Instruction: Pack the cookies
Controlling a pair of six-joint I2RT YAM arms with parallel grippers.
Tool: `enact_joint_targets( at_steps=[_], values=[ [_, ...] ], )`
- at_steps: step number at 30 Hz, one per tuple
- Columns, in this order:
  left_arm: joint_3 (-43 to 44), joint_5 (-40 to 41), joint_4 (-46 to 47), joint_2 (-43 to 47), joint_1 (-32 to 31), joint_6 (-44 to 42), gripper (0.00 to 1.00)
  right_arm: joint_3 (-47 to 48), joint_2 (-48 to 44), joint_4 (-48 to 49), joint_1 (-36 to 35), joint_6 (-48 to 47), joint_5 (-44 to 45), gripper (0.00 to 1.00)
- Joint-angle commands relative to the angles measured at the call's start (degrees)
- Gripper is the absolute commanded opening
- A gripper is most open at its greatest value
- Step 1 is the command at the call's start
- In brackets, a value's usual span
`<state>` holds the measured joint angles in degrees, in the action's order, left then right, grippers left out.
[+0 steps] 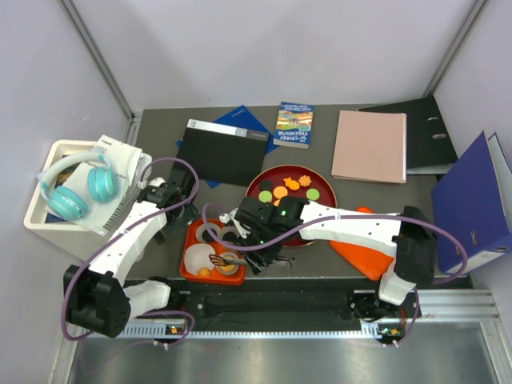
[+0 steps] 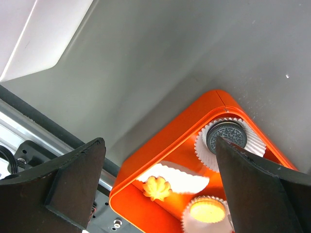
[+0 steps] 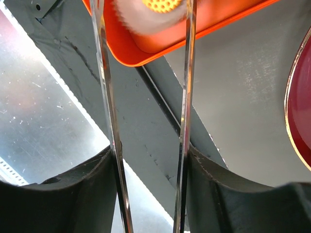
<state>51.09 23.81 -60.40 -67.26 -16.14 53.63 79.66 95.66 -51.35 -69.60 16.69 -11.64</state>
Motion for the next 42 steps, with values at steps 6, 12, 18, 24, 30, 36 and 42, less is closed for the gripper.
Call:
enact_joint_targets(
  at_steps=[6, 12, 18, 24, 30, 36, 42],
  values=[
    [0.06, 0.00, 0.72, -0.24, 0.32, -0.28, 0.99, 4.53, -2.75, -0.67, -0.80, 0.80, 2.93, 0.51],
    [1.37, 0.79, 0.46, -0.85, 0.41, -0.45, 0.99, 7.61, -5.30, -2.26, -0.80, 0.89, 7.24, 0.46],
    [3.13, 2.82, 0.20, -1.55, 1.29, -1.24, 0.99, 6.66, -7.85, -3.93, -0.62, 0.63, 14.94, 0.41],
    [4.54, 3.52, 0.55, -3.40, 2.34, -1.24, 0.99, 1.22, -12.41, -2.09, 6.56, 3.61, 19.11, 0.36],
    [6.74, 3.26, 0.72, -6.82, 2.61, -1.16, 0.99, -4.32, -16.82, 1.86, 14.23, 2.13, 21.65, 0.34],
    [7.45, 3.08, -0.15, -9.29, 2.69, -0.72, 0.98, -8.02, -17.26, 4.67, 15.20, -0.43, 25.26, 0.33],
    [5.95, 1.59, 2.12, -7.79, 2.69, 0.34, 0.98, -8.64, -17.61, 6.97, 19.76, 1.06, 22.63, 0.33]
  ],
)
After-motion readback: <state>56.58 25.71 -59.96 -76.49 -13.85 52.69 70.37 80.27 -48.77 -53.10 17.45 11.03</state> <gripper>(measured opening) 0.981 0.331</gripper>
